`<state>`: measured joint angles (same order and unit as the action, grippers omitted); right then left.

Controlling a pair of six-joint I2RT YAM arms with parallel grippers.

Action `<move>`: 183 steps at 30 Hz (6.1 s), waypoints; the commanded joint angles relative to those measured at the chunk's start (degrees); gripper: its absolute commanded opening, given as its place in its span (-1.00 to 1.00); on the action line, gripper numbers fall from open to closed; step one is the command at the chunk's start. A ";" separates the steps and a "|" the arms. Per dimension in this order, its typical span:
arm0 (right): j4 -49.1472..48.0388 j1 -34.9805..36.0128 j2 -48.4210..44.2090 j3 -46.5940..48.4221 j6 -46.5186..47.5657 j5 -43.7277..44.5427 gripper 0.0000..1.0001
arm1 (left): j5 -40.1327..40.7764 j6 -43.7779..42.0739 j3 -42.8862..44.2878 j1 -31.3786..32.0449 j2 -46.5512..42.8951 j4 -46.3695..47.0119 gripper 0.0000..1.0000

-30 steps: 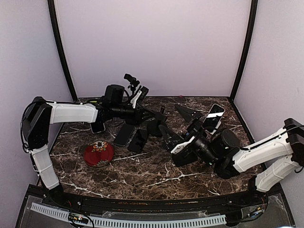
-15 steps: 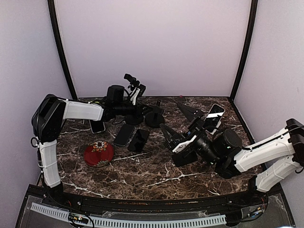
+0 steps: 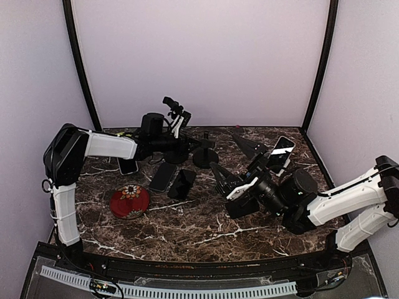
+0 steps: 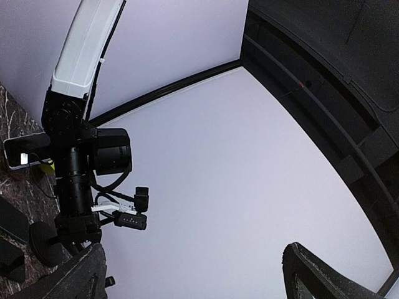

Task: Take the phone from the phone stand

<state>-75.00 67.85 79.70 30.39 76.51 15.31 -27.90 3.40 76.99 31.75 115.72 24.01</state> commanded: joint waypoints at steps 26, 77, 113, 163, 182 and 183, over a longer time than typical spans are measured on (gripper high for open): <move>18.74 2.15 -18.61 6.32 -24.95 15.20 0.99 | 13.05 6.98 -10.13 1.60 -33.51 -14.71 0.98; 82.39 -26.98 -40.57 15.30 -77.78 19.52 0.99 | 6.26 -3.99 29.02 27.40 8.83 -41.60 0.98; 80.52 -27.10 -41.86 13.53 -76.02 20.06 0.99 | 8.43 -5.42 35.65 29.50 14.07 -45.11 0.29; 79.66 -27.11 -42.00 13.16 -75.72 19.23 0.99 | 12.86 -4.71 35.26 28.98 -1.00 -43.27 0.18; 79.66 -27.21 -41.73 13.28 -76.07 18.37 0.99 | 25.09 17.04 21.76 24.96 -6.65 -59.39 0.03; 79.66 -27.17 -41.75 13.26 -76.07 18.42 0.99 | 24.67 18.59 21.19 24.60 -6.61 -59.21 0.02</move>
<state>7.27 41.12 38.02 43.79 0.38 34.22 -4.47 14.06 99.35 58.00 110.78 -33.50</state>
